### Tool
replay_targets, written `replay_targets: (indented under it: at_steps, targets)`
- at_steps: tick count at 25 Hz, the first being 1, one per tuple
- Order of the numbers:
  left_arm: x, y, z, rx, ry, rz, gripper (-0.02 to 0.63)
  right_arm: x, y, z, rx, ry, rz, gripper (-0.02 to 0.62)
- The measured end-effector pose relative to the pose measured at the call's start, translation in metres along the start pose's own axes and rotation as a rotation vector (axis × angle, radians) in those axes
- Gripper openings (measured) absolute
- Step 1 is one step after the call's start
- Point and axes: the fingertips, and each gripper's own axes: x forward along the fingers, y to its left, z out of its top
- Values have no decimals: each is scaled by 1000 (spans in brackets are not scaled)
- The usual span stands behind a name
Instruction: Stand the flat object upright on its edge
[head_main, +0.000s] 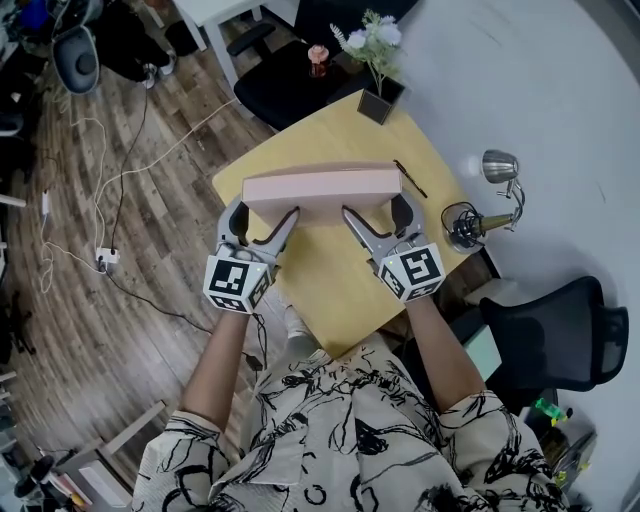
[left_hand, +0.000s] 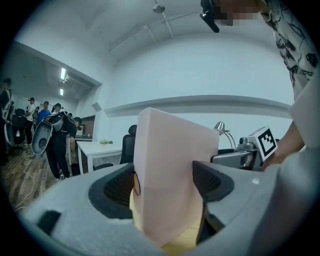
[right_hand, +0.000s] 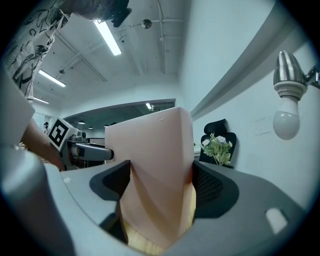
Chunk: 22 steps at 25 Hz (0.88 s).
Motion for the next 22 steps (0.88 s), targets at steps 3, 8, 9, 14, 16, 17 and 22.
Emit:
replay_targets:
  at_steps: [3, 8, 9, 14, 16, 17, 22]
  targets:
    - [0, -1, -1, 2, -5, -4, 365, 0, 0, 0, 1, 0, 5, 383]
    - [0, -1, -1, 23, 2, -13, 371, -1, 1, 2, 14, -2, 16, 387]
    - [-1, -1, -1, 17, 3, -15, 374, -1, 2, 2, 16, -2, 18, 387]
    - [-2, 0, -4, 15, 7, -10, 397, -3, 2, 2, 25, -2, 30, 385]
    - [-2, 2, -4, 16, 9, -5, 408, -3, 1, 2, 29, -2, 33, 385]
    - [-2, 2, -4, 15, 10, -6, 410, -2, 1, 2, 31, -2, 34, 385]
    - [-2, 4, -4, 9, 15, -5, 420, -1, 0, 3, 46, 2, 40, 388]
